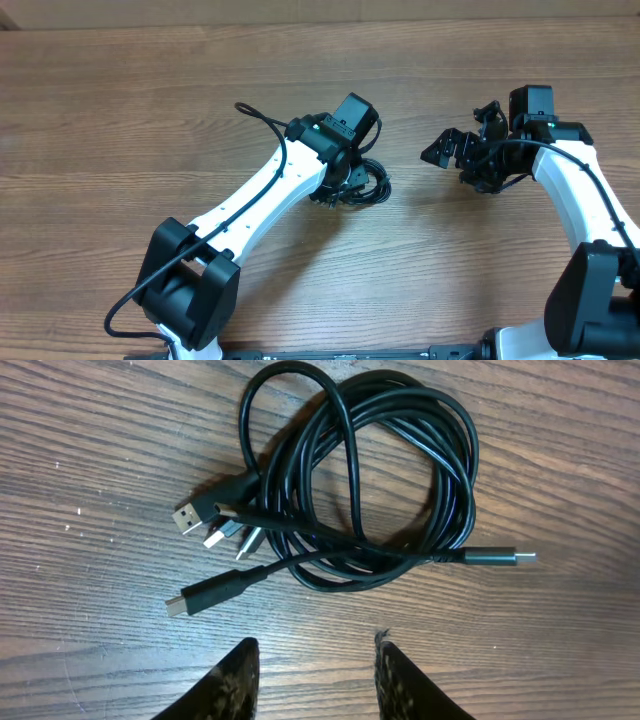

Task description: Untangle cables

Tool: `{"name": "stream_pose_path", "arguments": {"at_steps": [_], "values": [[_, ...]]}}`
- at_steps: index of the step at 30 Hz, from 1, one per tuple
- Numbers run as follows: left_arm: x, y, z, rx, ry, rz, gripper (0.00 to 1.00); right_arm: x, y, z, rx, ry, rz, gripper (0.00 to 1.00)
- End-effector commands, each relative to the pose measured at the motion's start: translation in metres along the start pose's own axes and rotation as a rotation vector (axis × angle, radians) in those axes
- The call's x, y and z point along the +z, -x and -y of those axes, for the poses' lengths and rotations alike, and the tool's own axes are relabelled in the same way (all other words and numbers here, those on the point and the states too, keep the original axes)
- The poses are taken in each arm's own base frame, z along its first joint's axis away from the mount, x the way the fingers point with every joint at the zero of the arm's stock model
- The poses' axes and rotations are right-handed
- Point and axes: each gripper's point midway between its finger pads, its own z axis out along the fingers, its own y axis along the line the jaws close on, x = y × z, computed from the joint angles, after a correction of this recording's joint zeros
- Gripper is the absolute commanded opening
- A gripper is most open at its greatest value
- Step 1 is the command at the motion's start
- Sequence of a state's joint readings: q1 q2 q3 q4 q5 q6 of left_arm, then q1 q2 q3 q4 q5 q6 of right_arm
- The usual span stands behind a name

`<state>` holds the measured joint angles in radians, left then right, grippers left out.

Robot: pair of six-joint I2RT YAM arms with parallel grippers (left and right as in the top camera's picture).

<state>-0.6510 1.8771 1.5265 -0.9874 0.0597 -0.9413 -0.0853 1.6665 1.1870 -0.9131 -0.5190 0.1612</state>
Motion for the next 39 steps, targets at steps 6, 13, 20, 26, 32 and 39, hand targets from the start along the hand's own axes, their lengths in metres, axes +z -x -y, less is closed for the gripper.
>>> {"name": "stream_pose_path", "arguments": {"at_steps": [6, 13, 20, 26, 32, 39], "values": [[0.009, -0.007, -0.006, 0.004, 0.03, -0.027, 0.32, 0.0, 0.001, 0.002, 0.002, -0.004, 0.005, 1.0], [0.01, -0.012, -0.002, 0.028, 0.044, -0.008, 0.32, 0.0, 0.001, 0.002, 0.002, -0.004, 0.005, 1.0], [0.017, -0.012, -0.001, 0.008, 0.058, 0.0, 0.21, 0.0, 0.001, 0.002, 0.002, -0.004, 0.005, 1.0], [0.048, -0.017, -0.011, -0.05, 0.125, -0.043, 0.19, 0.0, 0.001, 0.002, 0.002, -0.004, 0.005, 1.0], [0.077, -0.02, -0.017, -0.056, 0.169, -0.07, 0.23, 0.0, 0.001, 0.002, 0.002, -0.004, 0.005, 1.0], [0.083, -0.019, -0.018, -0.057, 0.175, -0.075, 0.15, 0.0, 0.001, 0.002, 0.002, -0.004, 0.005, 1.0]]}}
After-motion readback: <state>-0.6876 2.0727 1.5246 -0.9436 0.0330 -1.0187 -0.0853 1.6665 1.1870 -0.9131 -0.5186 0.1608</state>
